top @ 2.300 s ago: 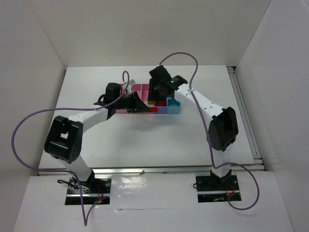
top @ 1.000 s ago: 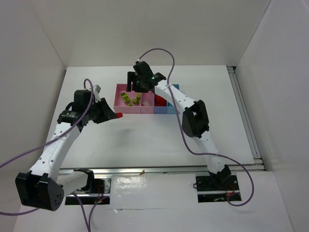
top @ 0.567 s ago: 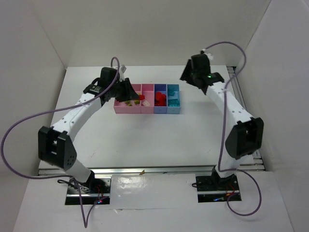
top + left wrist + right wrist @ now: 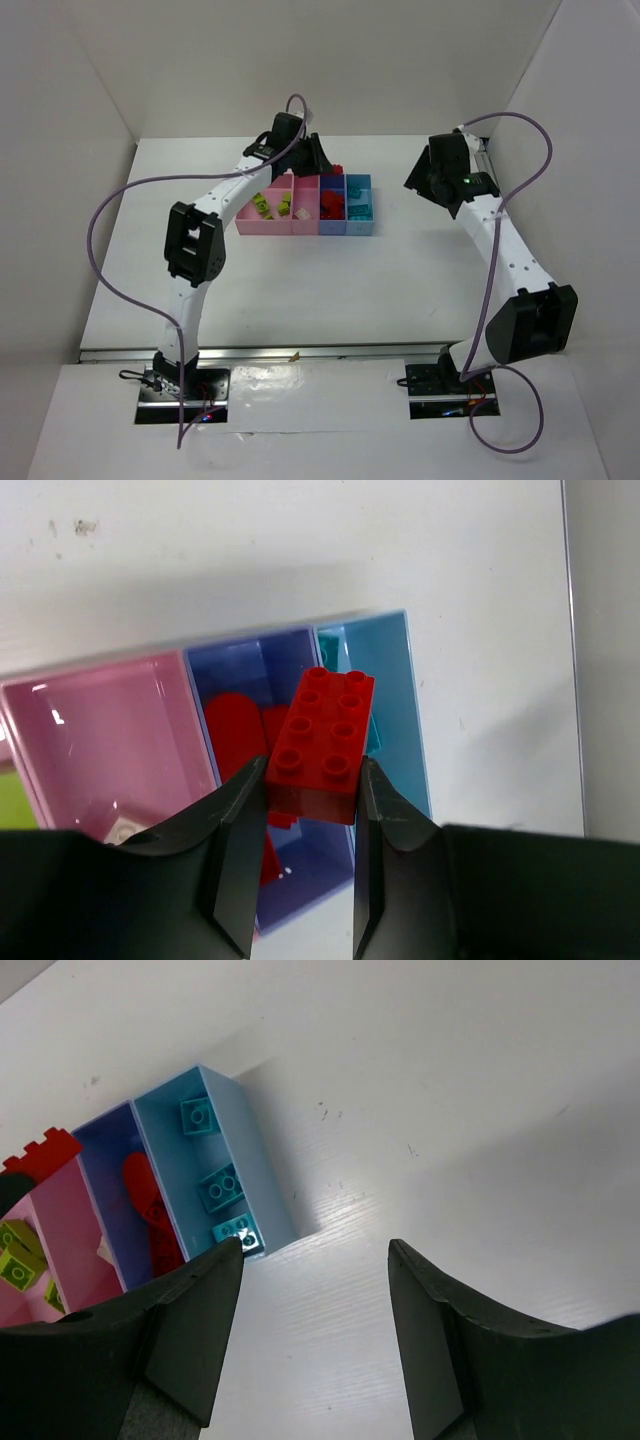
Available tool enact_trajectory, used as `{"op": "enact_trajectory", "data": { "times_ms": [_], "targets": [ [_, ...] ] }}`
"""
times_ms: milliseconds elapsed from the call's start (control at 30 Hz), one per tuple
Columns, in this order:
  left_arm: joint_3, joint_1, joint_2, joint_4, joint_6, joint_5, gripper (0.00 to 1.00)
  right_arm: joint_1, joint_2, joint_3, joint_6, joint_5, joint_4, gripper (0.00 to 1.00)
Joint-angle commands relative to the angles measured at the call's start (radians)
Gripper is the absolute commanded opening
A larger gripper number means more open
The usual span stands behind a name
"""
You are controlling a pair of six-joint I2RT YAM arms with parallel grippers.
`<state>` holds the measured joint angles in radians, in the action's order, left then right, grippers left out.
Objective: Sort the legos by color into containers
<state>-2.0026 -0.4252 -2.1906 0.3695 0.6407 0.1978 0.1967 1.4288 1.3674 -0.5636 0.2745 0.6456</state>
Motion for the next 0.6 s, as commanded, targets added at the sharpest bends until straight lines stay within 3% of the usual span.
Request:
{"op": "enact_trajectory", "data": {
  "times_ms": [0,133,300,433,467,500,533,567],
  "targets": [
    [-0.106,-0.007,-0.07,0.016,0.013,-0.012,0.0,-0.023,-0.037,0.012,-0.002,0.008,0.034,0.67],
    [-0.125,-0.017,-0.096,0.025,0.013,-0.021,0.0,-0.034,-0.047,0.012,0.007,0.008,0.045,0.67],
    [-0.125,-0.017,-0.12,0.025,0.013,0.028,0.64,-0.043,-0.047,0.012,0.007,-0.011,0.045,0.67],
    [-0.099,-0.026,-0.074,0.025,-0.007,0.028,0.88,-0.043,-0.036,0.012,0.007,-0.02,0.045,0.7],
    [-0.099,-0.026,-0.063,0.025,-0.018,0.028,0.89,-0.043,-0.036,0.012,0.007,-0.02,0.036,0.74],
    [-0.099,-0.026,-0.04,0.035,-0.029,0.052,0.91,-0.043,-0.025,0.012,0.016,-0.02,0.035,0.87],
    [-0.099,-0.026,-0.029,0.045,-0.029,0.063,0.99,-0.043,-0.015,0.012,0.016,-0.02,0.045,0.9],
    [-0.111,-0.026,-0.017,0.057,-0.042,0.072,0.99,-0.043,-0.014,0.021,0.016,-0.02,0.045,0.93]
  ]
}}
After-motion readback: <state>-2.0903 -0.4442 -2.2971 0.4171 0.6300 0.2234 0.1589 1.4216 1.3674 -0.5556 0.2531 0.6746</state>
